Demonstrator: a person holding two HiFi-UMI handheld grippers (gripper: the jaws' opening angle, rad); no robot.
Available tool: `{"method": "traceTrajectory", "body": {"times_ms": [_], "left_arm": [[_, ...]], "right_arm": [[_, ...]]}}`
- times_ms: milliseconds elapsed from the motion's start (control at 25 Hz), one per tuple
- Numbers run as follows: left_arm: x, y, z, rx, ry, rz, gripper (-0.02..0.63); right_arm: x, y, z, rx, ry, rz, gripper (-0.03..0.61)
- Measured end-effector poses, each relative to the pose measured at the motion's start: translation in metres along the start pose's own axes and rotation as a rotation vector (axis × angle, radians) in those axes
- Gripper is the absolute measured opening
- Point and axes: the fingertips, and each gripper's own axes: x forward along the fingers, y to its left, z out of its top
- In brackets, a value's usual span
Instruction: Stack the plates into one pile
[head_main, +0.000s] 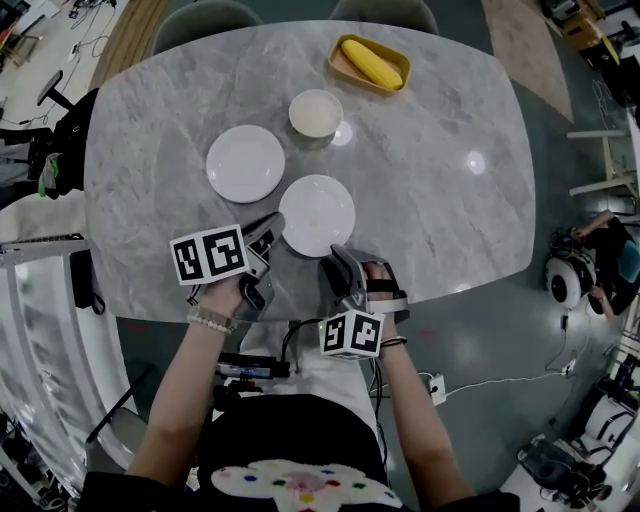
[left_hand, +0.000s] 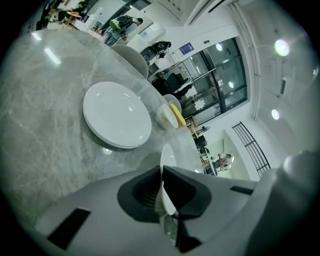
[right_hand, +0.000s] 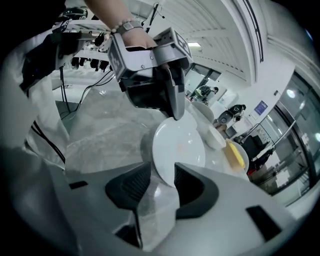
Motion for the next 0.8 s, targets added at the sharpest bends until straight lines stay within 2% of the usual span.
{"method": "traceTrajectory", "body": {"times_ms": [240,280,360,640,800], "left_arm": [[-0.002,0.000,0.000,-0.010,-0.004,-0.005,0.026],[-0.002,-0.001,-0.001,-0.007,-0.005,-0.006,0.026],[-0.002,-0.001,-0.001,0.005,-0.006,-0.007,0.026],[-0.002,-0.004,0.001,0.080,-0.013,-0.014,0.029],[-0.004,-0.012,0.009,0.154,-0.049,-0.037,0.032]], "right_arm": [[0.009,0.004,-0.002,-0.051,0.015,-0.014,0.146],[0.010,0.003,-0.004,-0.057,0.017,-0.021,0.136],[0.010,0.002,-0.005,-0.068,0.019,-0.027,0.072],[0.007,0.000,-0.002,-0.177,0.032,-0.030,0.054],[0.006,-0.005,-0.001,-0.194,0.034,-0.061,0.044]]}}
